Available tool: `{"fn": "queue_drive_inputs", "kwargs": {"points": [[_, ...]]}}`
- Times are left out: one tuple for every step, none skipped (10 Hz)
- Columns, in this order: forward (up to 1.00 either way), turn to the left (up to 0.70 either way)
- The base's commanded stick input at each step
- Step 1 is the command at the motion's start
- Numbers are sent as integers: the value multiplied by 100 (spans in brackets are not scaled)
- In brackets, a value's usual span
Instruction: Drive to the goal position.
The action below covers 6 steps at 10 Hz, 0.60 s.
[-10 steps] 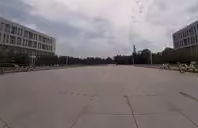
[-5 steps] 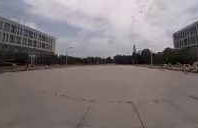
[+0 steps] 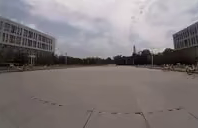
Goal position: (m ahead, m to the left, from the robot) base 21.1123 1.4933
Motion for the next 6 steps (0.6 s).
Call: {"fn": "queue_drive_inputs", "kwargs": {"points": [[70,0],[70,0],[70,0],[70,0],[70,0],[70,0]]}}
